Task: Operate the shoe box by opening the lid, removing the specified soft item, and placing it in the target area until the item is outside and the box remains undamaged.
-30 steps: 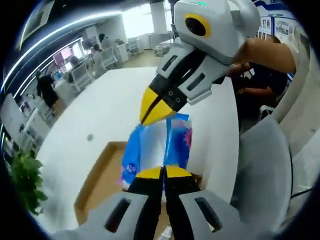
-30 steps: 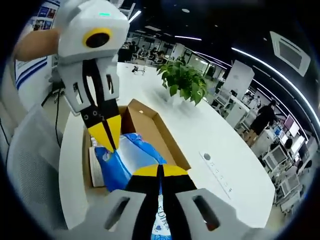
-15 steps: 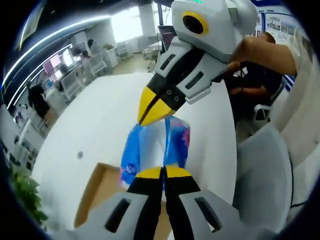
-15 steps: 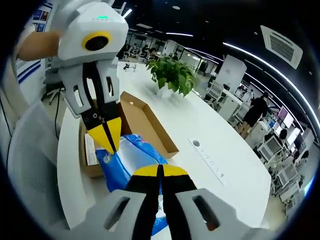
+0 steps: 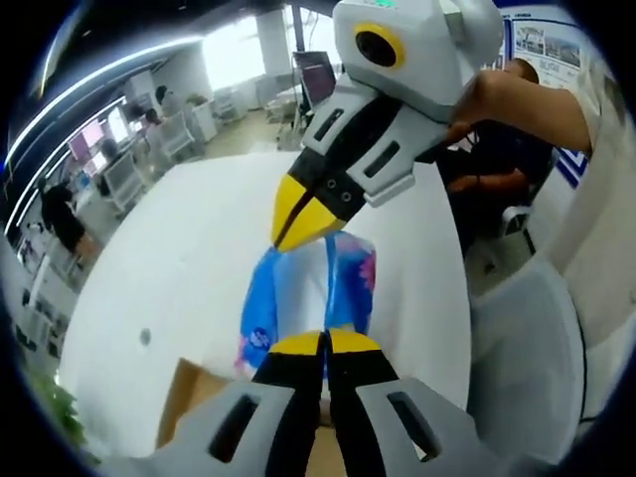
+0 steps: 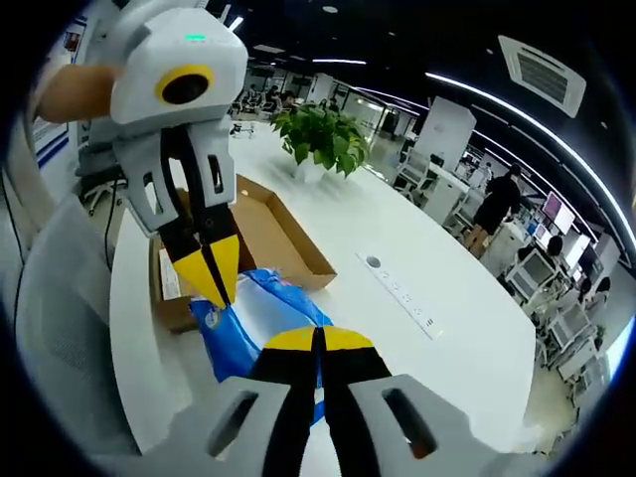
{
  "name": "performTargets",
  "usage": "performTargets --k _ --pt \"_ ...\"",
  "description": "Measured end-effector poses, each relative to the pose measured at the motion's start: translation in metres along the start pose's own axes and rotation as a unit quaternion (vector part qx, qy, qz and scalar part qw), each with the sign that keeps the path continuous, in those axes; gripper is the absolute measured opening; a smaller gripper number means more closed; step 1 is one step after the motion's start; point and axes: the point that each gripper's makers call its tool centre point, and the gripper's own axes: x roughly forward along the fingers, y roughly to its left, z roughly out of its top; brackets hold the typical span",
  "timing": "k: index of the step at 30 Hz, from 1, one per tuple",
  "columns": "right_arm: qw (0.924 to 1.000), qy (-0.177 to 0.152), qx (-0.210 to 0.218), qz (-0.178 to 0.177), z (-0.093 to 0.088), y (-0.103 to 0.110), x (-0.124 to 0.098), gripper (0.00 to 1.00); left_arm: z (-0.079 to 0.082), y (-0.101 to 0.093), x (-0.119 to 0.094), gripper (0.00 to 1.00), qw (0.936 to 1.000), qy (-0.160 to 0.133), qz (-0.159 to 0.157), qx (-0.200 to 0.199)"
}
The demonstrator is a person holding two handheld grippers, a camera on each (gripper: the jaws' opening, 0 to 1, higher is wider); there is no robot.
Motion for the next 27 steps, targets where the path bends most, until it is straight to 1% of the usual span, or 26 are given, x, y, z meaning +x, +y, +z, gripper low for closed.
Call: performTargets --k 12,16,27 --pt "0.9993 0.004 0.036 -0.012 -0.03 -0.023 -0.012 0.0 0.022 -0.007 0.036 0.0 0.9995 0.0 -0.03 0.01" --pt "0.9987 0.008 0.048 -0.015 -0.043 -0.029 -0.015 0.0 0.028 -0.008 0.05 0.0 0.9991 0.003 -0.04 0.012" --pt "0.9974 0.018 0.068 -0.02 -0.071 -0.049 -0.021 0.0 0.042 -0.008 0.083 0.0 0.9981 0.005 -0.059 0.013"
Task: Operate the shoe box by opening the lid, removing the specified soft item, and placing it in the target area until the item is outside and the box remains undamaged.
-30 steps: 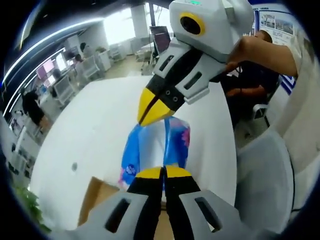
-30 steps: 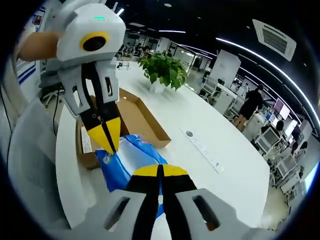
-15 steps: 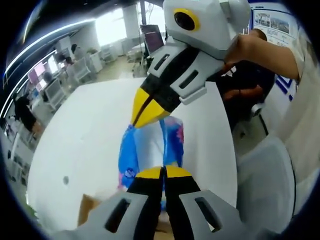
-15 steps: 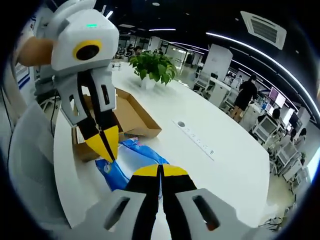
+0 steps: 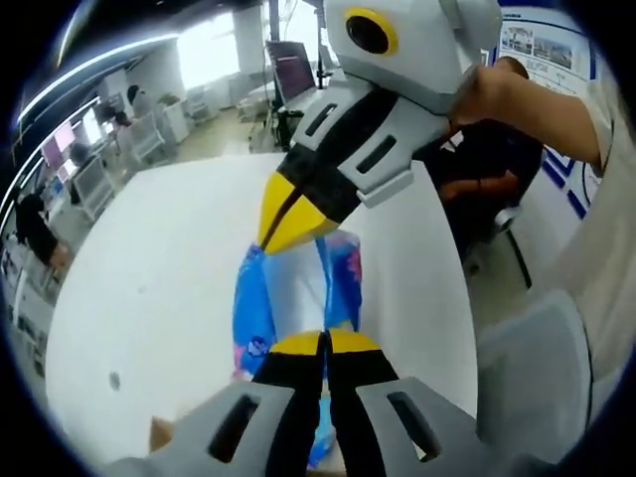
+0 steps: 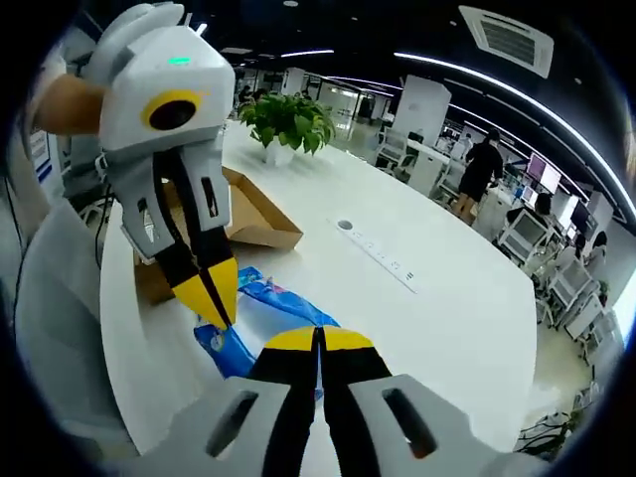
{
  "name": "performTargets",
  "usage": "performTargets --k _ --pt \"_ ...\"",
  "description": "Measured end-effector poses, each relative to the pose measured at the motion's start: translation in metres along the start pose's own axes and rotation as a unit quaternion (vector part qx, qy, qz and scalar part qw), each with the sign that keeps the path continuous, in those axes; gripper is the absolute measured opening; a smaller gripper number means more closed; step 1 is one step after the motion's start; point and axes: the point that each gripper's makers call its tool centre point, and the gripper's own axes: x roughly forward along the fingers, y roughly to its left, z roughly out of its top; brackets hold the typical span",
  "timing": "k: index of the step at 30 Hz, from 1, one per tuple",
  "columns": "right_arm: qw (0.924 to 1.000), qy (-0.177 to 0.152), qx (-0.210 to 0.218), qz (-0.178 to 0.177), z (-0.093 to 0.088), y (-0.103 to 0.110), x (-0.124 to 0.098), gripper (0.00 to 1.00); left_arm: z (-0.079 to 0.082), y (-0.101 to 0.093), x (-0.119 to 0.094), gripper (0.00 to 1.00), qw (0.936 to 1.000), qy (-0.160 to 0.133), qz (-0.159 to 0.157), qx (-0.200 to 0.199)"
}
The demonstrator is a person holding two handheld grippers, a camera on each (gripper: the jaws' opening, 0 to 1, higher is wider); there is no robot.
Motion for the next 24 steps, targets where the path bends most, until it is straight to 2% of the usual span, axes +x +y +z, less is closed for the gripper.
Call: performTargets --k 24 --pt "0.9988 0.025 0.036 -0.021 -0.052 -0.041 -0.009 0.0 0.029 -0.001 0.063 0.0 0.9991 -0.002 -0.04 0.013"
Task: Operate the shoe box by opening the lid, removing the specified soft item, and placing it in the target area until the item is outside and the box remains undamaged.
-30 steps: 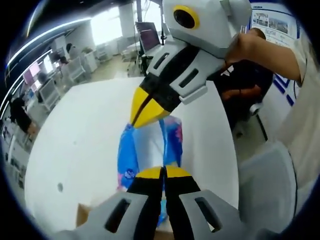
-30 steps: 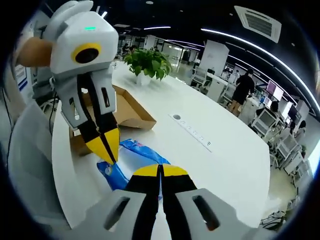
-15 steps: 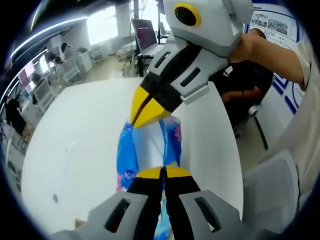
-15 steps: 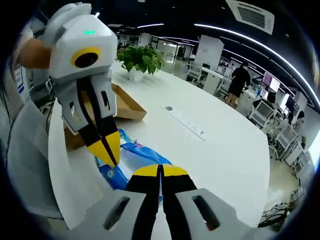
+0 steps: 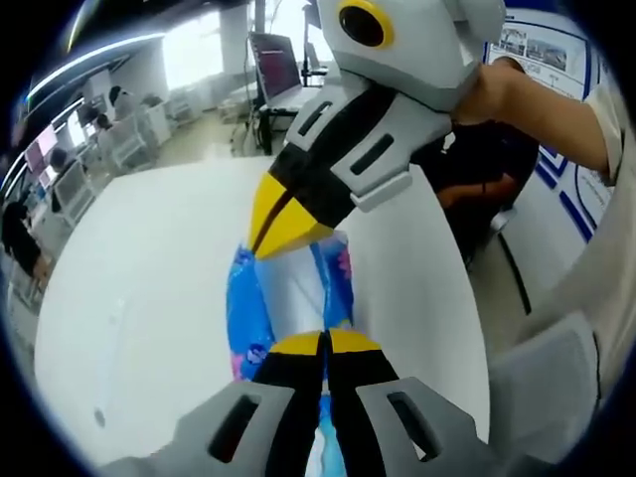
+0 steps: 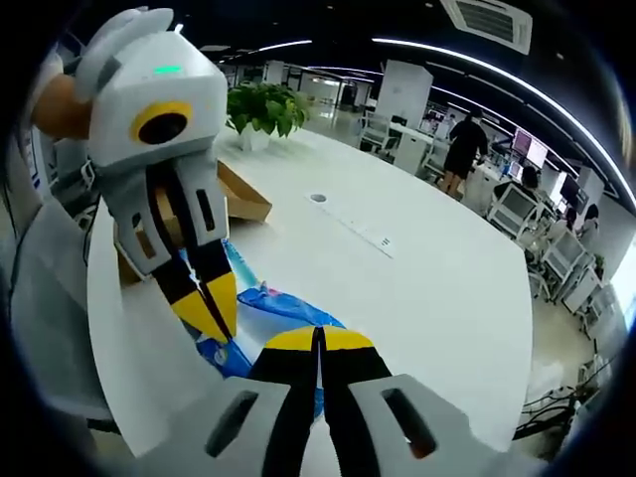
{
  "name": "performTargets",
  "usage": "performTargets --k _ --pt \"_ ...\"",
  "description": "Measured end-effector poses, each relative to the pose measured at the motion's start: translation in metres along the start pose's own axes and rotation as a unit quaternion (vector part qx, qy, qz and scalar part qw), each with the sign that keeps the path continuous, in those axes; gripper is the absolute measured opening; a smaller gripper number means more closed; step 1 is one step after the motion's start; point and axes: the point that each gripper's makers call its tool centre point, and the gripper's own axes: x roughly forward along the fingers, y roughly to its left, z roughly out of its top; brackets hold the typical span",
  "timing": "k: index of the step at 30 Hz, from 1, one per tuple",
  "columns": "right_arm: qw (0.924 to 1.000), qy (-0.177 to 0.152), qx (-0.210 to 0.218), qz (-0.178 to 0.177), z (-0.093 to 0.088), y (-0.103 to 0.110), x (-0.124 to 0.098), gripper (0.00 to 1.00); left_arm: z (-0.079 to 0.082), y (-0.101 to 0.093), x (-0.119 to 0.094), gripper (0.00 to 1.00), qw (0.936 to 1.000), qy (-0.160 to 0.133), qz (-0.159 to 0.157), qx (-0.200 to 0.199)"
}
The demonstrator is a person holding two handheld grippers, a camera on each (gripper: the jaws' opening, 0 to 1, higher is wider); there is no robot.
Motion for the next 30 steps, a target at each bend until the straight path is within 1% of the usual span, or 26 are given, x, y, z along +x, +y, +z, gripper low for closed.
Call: performTargets --k 9,21,30 --pt "0.9998 0.013 0.011 -0.005 -0.02 -0.009 0.004 0.0 0.002 0.0 0.019 0.0 0.9999 -0.003 -0.011 0.006" --pt "0.9992 0.034 0.023 -0.004 -0.049 -0.014 0.019 0.0 -0.008 0.001 0.048 0.0 0.9994 0.01 -0.031 0.014" --pt "0.9986 0.044 0.032 -0.001 -0.064 -0.018 0.027 0.0 -0.014 0.004 0.06 0.0 0.9992 0.017 -0.037 0.006"
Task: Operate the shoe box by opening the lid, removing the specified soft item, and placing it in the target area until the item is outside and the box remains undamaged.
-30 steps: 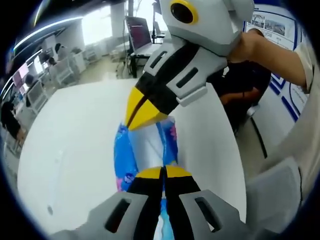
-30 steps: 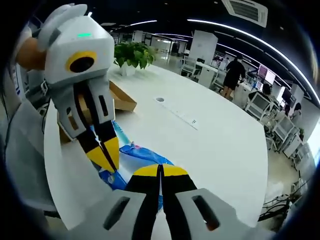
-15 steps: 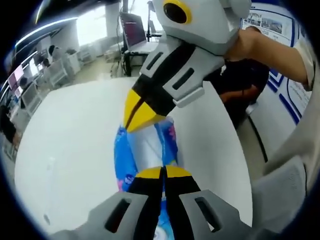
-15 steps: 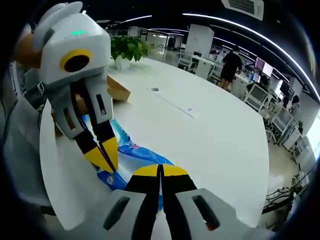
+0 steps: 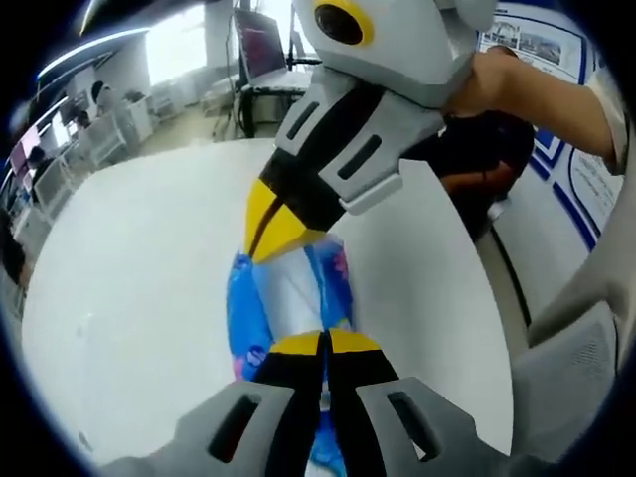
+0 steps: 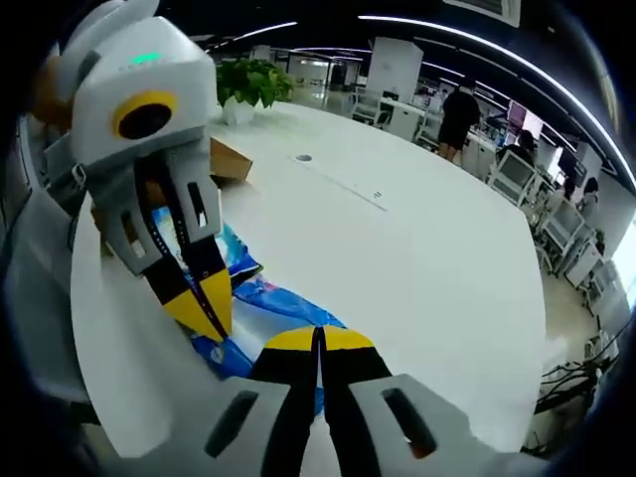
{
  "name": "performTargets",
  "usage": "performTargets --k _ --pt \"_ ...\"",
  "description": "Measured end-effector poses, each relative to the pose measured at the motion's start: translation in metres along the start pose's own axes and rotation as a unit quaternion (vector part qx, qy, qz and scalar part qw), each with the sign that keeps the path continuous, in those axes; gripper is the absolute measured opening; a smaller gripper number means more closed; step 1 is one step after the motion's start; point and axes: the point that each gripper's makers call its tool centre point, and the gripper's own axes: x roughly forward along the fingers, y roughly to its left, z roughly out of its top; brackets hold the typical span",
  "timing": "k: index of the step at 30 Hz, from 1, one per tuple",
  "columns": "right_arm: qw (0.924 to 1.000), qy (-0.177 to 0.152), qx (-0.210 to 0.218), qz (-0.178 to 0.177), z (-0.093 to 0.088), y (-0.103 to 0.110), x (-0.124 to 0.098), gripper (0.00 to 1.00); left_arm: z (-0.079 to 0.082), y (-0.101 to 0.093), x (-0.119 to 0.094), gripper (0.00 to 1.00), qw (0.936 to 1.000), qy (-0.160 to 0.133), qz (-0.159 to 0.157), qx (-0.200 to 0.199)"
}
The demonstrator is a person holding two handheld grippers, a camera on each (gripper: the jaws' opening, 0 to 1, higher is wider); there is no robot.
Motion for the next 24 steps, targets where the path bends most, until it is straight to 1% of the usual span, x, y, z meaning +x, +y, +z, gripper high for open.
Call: performTargets --k 7,10,16,20,24 --pt "1.0 0.009 0.002 0.003 -0.008 -0.001 0.008 0.0 -0.002 0.002 0.005 0.0 1.0 0.0 -0.004 -0.007" --pt "0.9999 0.012 0.002 0.005 -0.009 0.0 0.009 0.0 -0.002 0.002 0.006 0.0 1.0 -0.001 -0.004 -0.008" --pt "0.9999 0.012 0.005 0.003 -0.01 -0.001 0.009 0.0 -0.002 0.001 0.006 0.0 1.0 0.0 -0.004 -0.002" --pt "0.9999 0.016 0.004 0.0 -0.011 -0.002 0.009 0.0 -0.002 0.001 0.004 0.0 1.0 0.001 0.0 0.01" --pt "0.9998 0.017 0.004 -0.003 -0.012 -0.002 0.008 0.0 -0.003 0.001 0.004 0.0 0.9999 0.002 0.002 0.01"
